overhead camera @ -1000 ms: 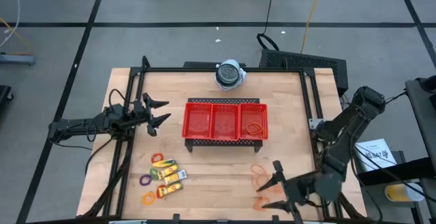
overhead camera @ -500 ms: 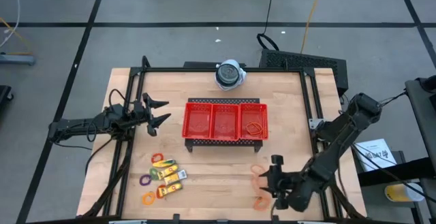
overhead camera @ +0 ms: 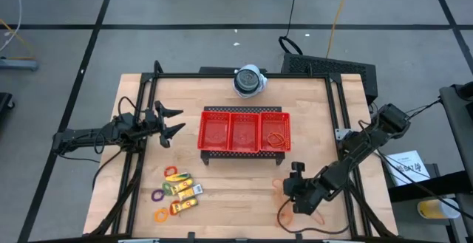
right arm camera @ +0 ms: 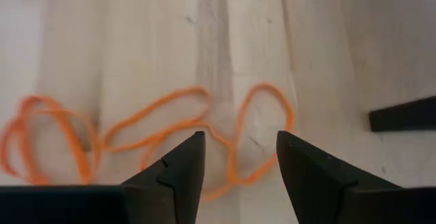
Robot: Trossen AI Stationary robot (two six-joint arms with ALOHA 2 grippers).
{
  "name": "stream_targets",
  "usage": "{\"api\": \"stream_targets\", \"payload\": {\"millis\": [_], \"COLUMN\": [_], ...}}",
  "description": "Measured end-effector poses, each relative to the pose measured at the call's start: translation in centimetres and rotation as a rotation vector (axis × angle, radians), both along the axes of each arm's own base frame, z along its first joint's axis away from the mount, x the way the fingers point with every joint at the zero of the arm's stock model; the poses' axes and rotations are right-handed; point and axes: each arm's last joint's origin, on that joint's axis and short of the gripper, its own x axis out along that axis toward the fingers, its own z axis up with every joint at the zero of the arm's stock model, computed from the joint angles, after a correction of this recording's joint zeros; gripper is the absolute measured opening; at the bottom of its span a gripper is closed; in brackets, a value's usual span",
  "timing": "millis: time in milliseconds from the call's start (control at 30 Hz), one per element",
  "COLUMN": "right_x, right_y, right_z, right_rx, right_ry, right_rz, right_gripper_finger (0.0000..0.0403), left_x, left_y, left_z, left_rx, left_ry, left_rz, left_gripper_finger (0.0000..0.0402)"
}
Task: Pick & Place Office Desk Supplies
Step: Put the orange rubber band into the right red bin
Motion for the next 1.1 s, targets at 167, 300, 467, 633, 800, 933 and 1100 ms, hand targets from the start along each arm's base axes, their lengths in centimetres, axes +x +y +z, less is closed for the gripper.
{"api": "stream_targets", "payload": {"millis": [167,300,467,633,800,933,1100], "right_x": [-0.2,-0.6,-1.0,-1.1,-1.1,-1.1,-1.1], "right_y": [-0.5,-0.9,-1.3,-1.4,-1.4,-1.4,-1.4], "right_z": [-1.6,-2.6,-3.2,-3.3,-3.3,-3.3,-3.3], "right_rx": [0.105,0.119,0.103,0.098,0.099,0.1,0.099], "right_ry": [0.007,-0.002,0.017,0.021,0.021,0.021,0.021], "right_rz": [0.017,0.001,0.001,0.004,0.002,0.002,0.004], "right_gripper_finger": [0.0169,0.0168,0.0165,0.0148,0.0122,0.0097,0.0065], "left_x": [0.0,0.0,0.0,0.0,0.0,0.0,0.0], "left_y": [0.0,0.0,0.0,0.0,0.0,0.0,0.0], "left_z": [0.0,0.0,0.0,0.0,0.0,0.0,0.0], "left_rx": [0.0,0.0,0.0,0.0,0.0,0.0,0.0], "left_ry": [0.0,0.0,0.0,0.0,0.0,0.0,0.0], "left_rz": [0.0,0.0,0.0,0.0,0.0,0.0,0.0], "left_gripper_finger": [0.0267,0.0267,0.0267,0.0267,0.0267,0.0267,0.0267]}}
